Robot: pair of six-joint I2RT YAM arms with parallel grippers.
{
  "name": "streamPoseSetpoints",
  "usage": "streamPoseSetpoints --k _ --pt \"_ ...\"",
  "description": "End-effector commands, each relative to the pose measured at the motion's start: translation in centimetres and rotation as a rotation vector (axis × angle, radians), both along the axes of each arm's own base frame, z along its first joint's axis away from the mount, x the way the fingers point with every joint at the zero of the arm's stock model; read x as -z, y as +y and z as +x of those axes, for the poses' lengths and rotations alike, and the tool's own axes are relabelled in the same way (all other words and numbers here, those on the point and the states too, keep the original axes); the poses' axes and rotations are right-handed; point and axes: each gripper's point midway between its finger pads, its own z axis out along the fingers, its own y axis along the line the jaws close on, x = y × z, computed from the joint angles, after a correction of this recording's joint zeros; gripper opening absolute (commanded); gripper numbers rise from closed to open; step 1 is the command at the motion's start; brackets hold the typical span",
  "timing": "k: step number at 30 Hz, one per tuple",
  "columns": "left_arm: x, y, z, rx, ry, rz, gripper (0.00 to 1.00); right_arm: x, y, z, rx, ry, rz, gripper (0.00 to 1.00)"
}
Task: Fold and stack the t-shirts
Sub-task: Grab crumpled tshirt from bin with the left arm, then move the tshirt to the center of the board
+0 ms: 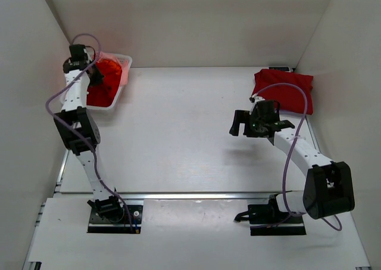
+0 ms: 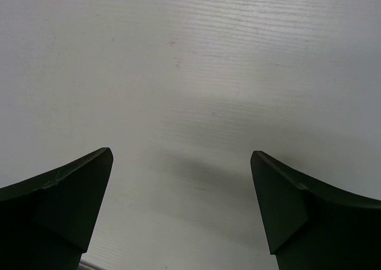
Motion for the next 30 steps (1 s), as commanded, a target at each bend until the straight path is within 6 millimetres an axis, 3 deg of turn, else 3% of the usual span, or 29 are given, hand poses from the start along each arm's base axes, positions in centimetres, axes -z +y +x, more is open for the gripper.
streamPoseSetpoints --k 1,2,4,6,8,10,11,13,16,19,21,22,23,25,30 --pt "-25.0 -4.1 -1.7 0.061 -0.572 0.033 0.00 -2.1 0.6 0.1 0.020 -0.066 0.051 0.99" --pt "-30.6 -6.9 -3.1 0.126 -0.698 0.008 0.00 -2.1 0.9 -0.2 0.017 -0.071 0.059 0.99" --pt "-36.4 -11.3 -5.3 0.268 -0.855 -0.075 0.00 -2.3 0.8 -0.4 0.036 -0.083 0.086 0.99" --pt "-41.1 -19.2 -9.6 0.539 -0.983 -0.307 0.00 -2.7 1.2 -0.7 0.040 -0.099 0.117 0.99" --pt "-41.7 -25.6 -12.3 0.740 -1.014 -0.474 0.00 -3.3 1.1 -0.8 0.044 -0.111 0.117 0.99" --pt "-42.7 -28.9 -15.6 0.835 -1.028 -0.542 0.00 -3.9 1.1 -1.1 0.049 -0.120 0.114 0.99" --pt "-39.9 -31.9 -16.6 0.872 -0.980 -0.581 0.00 -4.8 0.7 -1.3 0.058 -0.147 0.122 0.99" --pt "-36.3 -32.2 -16.1 0.841 -0.897 -0.587 0.00 -4.9 0.3 -1.6 0.065 -0.154 0.129 1.00" --pt "-29.0 -32.1 -15.3 0.800 -0.739 -0.553 0.00 -4.8 0.0 -2.0 0.073 -0.160 0.140 0.99" --pt "-16.9 -30.0 -14.6 0.677 -0.495 -0.486 0.01 -4.3 0.4 -2.3 0.067 -0.140 0.147 0.99" --pt "-11.0 -27.8 -14.5 0.608 -0.375 -0.444 0.28 -3.9 0.8 -2.5 0.048 -0.135 0.139 0.99" --pt "-7.3 -27.1 -15.2 0.590 -0.283 -0.437 0.57 -3.4 1.3 -2.7 0.033 -0.120 0.134 1.00" --pt "-5.5 -26.6 -15.6 0.593 -0.244 -0.429 0.69 -3.4 1.6 -2.6 0.023 -0.118 0.133 0.99" --pt "-1.6 -26.0 -17.4 0.586 -0.164 -0.411 0.77 -2.5 2.0 -2.7 0.012 -0.098 0.114 0.99" --pt "0.4 -27.1 -20.1 0.588 -0.175 -0.358 0.82 -0.3 4.2 -2.3 -0.046 -0.071 0.079 0.99"
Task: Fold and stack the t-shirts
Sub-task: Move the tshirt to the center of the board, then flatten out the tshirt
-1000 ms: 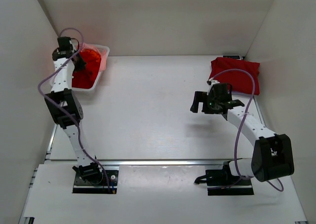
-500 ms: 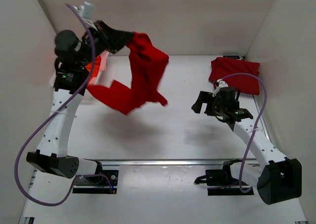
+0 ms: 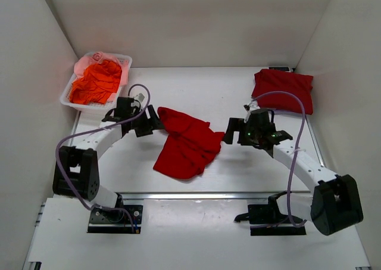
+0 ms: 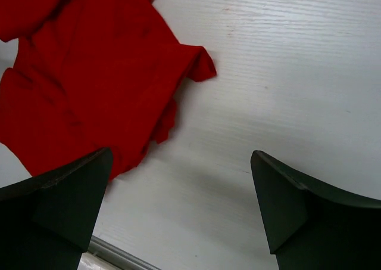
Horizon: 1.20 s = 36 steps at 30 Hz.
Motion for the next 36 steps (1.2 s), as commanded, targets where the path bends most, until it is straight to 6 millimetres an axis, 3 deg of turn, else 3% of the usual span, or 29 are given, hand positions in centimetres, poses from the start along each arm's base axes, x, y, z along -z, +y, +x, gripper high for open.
streamPoseSetpoints --k 1,7,9,13,14,16,18,20,21,22,23,24,25,29,33,35,36 --pt "-3.8 -1.3 0.4 0.034 -0.210 0.023 0.82 0.7 1.1 1.5 -0.010 -0.037 -0.013 0.99" --pt "-1.7 -1.7 1.6 0.021 -0.174 0.043 0.84 3.5 1.5 4.4 -0.017 0.023 -0.012 0.99" --pt "0.1 -1.3 2.1 0.013 -0.140 0.074 0.84 3.3 2.4 6.0 -0.022 0.014 0.029 1.00" --pt "1.0 -2.5 2.7 0.027 -0.102 0.075 0.83 3.5 3.2 7.2 -0.010 0.027 0.120 0.98" --pt "1.5 -2.9 2.9 0.024 -0.092 0.073 0.83 3.3 3.8 7.6 -0.013 0.019 0.160 0.95" --pt "2.2 -3.8 2.8 0.038 -0.077 0.066 0.81 3.3 4.2 8.2 0.002 0.025 0.204 0.72" --pt "2.6 -4.9 3.4 0.027 -0.070 0.050 0.80 3.7 4.9 8.7 0.010 0.047 0.252 0.69" --pt "3.2 -5.6 3.7 0.023 -0.047 0.030 0.76 3.8 5.5 9.0 -0.018 0.075 0.302 0.54" --pt "3.5 -6.2 3.8 0.030 -0.030 0.014 0.56 4.2 6.0 9.0 -0.049 0.098 0.317 0.43" --pt "2.8 -6.5 4.6 0.028 -0.040 0.003 0.22 4.4 6.3 8.6 -0.065 0.116 0.315 0.11" --pt "2.7 -6.8 5.0 0.024 -0.025 -0.008 0.10 4.0 6.5 9.2 -0.086 0.104 0.304 0.00" --pt "2.0 -7.1 5.4 0.020 -0.029 -0.020 0.00 4.0 6.3 9.5 -0.085 0.108 0.270 0.00" --pt "1.7 -6.8 5.9 0.007 -0.042 -0.015 0.00 3.7 5.8 9.8 -0.063 0.099 0.234 0.00" --pt "-3.1 -6.0 8.2 -0.039 -0.144 -0.009 0.00 0.7 4.1 10.1 -0.039 0.027 0.182 0.00" --pt "-8.2 -5.8 9.0 -0.026 -0.216 -0.042 0.00 -4.6 1.8 10.7 -0.035 -0.077 0.119 0.00" --pt "-12.3 -5.5 9.5 -0.028 -0.296 -0.060 0.00 -10.1 0.2 11.6 -0.013 -0.238 0.047 0.00" --pt "-13.9 -5.6 9.5 -0.023 -0.332 -0.068 0.00 -11.7 -0.3 11.6 -0.007 -0.274 0.035 0.00"
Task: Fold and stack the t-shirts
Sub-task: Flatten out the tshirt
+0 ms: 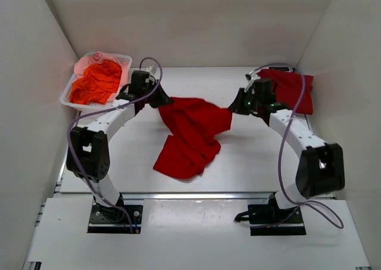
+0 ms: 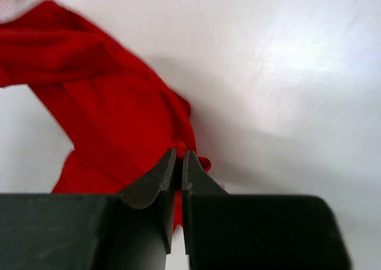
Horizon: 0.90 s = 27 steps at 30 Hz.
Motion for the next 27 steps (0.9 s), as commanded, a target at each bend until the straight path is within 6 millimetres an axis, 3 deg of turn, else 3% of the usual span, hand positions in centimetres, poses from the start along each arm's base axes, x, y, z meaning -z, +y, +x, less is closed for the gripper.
streamPoseSetpoints --k 1,2,5,6,7,8,11,12,14,17,18,20,23,24,27 --pt "-10.5 0.5 0.5 0.012 -0.215 -0.052 0.00 -12.1 -2.9 1.2 0.052 -0.327 -0.100 0.00" --pt "-12.9 0.5 0.5 0.017 -0.256 -0.064 0.00 -13.5 -3.9 1.5 0.075 -0.358 -0.117 0.00" --pt "-20.2 0.1 -0.6 0.055 -0.407 -0.125 0.00 -24.2 -7.1 -0.2 0.178 -0.603 -0.154 0.00" --pt "-22.1 0.1 -0.9 0.057 -0.451 -0.144 0.00 -25.3 -7.7 -0.6 0.199 -0.637 -0.177 0.00" --pt "-24.6 -0.2 -2.0 0.078 -0.501 -0.175 0.00 -28.4 -8.5 -1.7 0.234 -0.710 -0.181 0.00" --pt "-26.9 0.0 -3.1 0.085 -0.554 -0.199 0.00 -29.6 -9.3 -2.3 0.252 -0.745 -0.195 0.01" --pt "-31.9 -0.5 -6.4 0.131 -0.663 -0.277 0.00 -36.7 -12.1 -6.8 0.340 -0.919 -0.177 0.00" --pt "-33.5 -0.4 -7.3 0.130 -0.703 -0.302 0.00 -37.7 -13.3 -7.5 0.373 -0.945 -0.183 0.00" --pt "-36.5 0.1 -10.3 0.146 -0.772 -0.353 0.00 -41.2 -14.2 -11.1 0.388 -1.060 -0.176 0.00" --pt "-38.8 1.0 -13.9 0.155 -0.832 -0.416 0.00 -44.8 -16.8 -14.7 0.486 -1.168 -0.255 0.00" --pt "-39.7 1.2 -15.3 0.167 -0.854 -0.434 0.00 -46.8 -17.0 -16.1 0.516 -1.206 -0.268 0.00" --pt "-39.6 1.6 -16.2 0.171 -0.852 -0.446 0.00 -48.8 -16.4 -17.1 0.509 -1.243 -0.272 0.00" --pt "-39.1 1.2 -17.8 0.214 -0.830 -0.481 0.00 -50.7 -16.1 -16.5 0.501 -1.267 -0.285 0.00" --pt "-39.0 1.2 -18.1 0.214 -0.819 -0.496 0.00 -50.9 -15.9 -15.3 0.496 -1.254 -0.275 0.00" --pt "-35.9 0.9 -17.7 0.200 -0.749 -0.491 0.00 -50.1 -14.8 -11.0 0.431 -1.216 -0.304 0.00"
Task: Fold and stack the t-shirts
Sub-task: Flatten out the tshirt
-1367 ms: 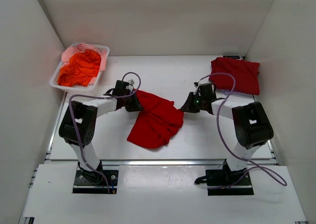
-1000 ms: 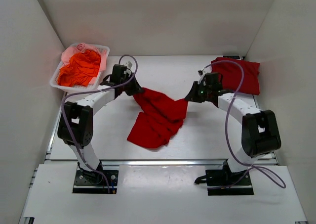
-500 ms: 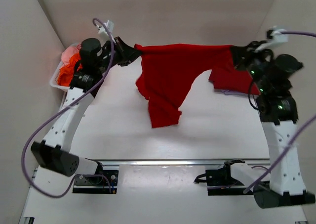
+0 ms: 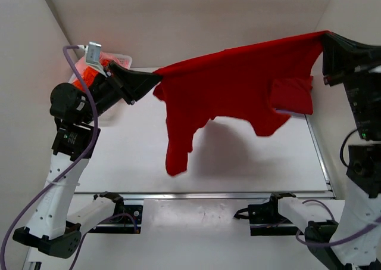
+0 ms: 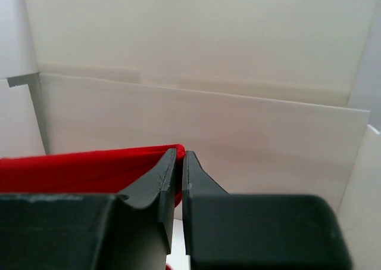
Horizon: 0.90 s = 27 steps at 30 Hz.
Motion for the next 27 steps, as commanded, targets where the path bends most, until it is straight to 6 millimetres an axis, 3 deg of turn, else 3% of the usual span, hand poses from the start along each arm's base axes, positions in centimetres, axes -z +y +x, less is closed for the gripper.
streamPoseSetpoints --k 1,2,4,5,7,8,10,11,12,13,14,15,16,17,18,19,20,22,23,24,26,27 --pt "4.6 0.7 3.2 -0.093 0.154 0.005 0.00 1.9 -2.7 8.5 0.193 0.100 -0.032 0.00" --pt "6.0 1.2 4.0 -0.130 0.182 0.016 0.00 2.8 -2.2 10.4 0.166 0.129 -0.039 0.01" --pt "8.9 1.7 6.1 -0.176 0.243 0.050 0.00 6.3 -0.2 15.8 0.060 0.235 -0.041 0.00" --pt "10.8 1.9 7.1 -0.194 0.287 0.067 0.00 7.3 0.5 17.2 0.036 0.260 -0.038 0.00" --pt "15.6 2.7 10.5 -0.275 0.382 0.125 0.00 12.0 2.6 23.4 0.019 0.363 -0.077 0.00" --pt "16.9 3.1 11.7 -0.305 0.407 0.143 0.00 13.1 4.1 24.8 -0.004 0.384 -0.093 0.00" --pt "22.6 4.7 16.2 -0.415 0.518 0.226 0.00 17.7 5.6 32.3 -0.023 0.474 -0.116 0.00" --pt "23.7 6.1 17.8 -0.473 0.546 0.236 0.00 18.6 6.0 34.2 -0.024 0.491 -0.114 0.00" --pt "26.4 6.6 20.0 -0.515 0.601 0.286 0.00 20.8 6.2 37.2 -0.001 0.505 -0.103 0.00" --pt "29.8 7.7 22.1 -0.549 0.665 0.343 0.00 23.5 5.3 39.6 0.055 0.518 -0.079 0.07" --pt "31.7 8.7 23.8 -0.560 0.708 0.376 0.11 25.7 3.8 41.3 0.120 0.558 -0.044 0.36" --pt "32.1 9.1 24.5 -0.555 0.727 0.383 0.23 26.6 3.4 41.9 0.154 0.577 -0.047 0.66" --pt "33.6 9.7 24.9 -0.552 0.756 0.401 0.42 28.1 2.7 42.5 0.196 0.614 -0.054 0.74" --pt "33.8 10.1 25.0 -0.549 0.747 0.405 0.55 29.8 2.5 42.3 0.218 0.662 -0.067 0.81" --pt "34.4 10.3 24.7 -0.550 0.753 0.411 0.60 30.7 2.4 42.1 0.221 0.685 -0.083 0.85" --pt "35.2 10.6 23.9 -0.557 0.760 0.423 0.67 32.3 2.4 41.6 0.222 0.735 -0.105 0.86" --pt "35.0 10.4 23.3 -0.556 0.745 0.432 0.69 33.4 2.0 40.6 0.235 0.781 -0.118 0.86" --pt "37.4 9.8 21.0 -0.527 0.785 0.469 0.69 36.5 2.4 38.6 0.207 0.879 -0.146 0.83" --pt "37.3 9.4 20.3 -0.510 0.771 0.480 0.68 37.9 2.8 37.0 0.177 0.920 -0.156 0.82" --pt "39.2 8.7 18.7 -0.481 0.808 0.505 0.68 39.1 3.6 35.8 0.148 0.946 -0.167 0.80" --pt "42.2 7.9 15.2 -0.434 0.862 0.559 0.68 42.5 4.6 31.5 0.119 1.010 -0.197 0.73" --pt "42.7 7.5 14.3 -0.419 0.867 0.575 0.69 43.2 5.8 30.2 0.079 1.020 -0.211 0.65"
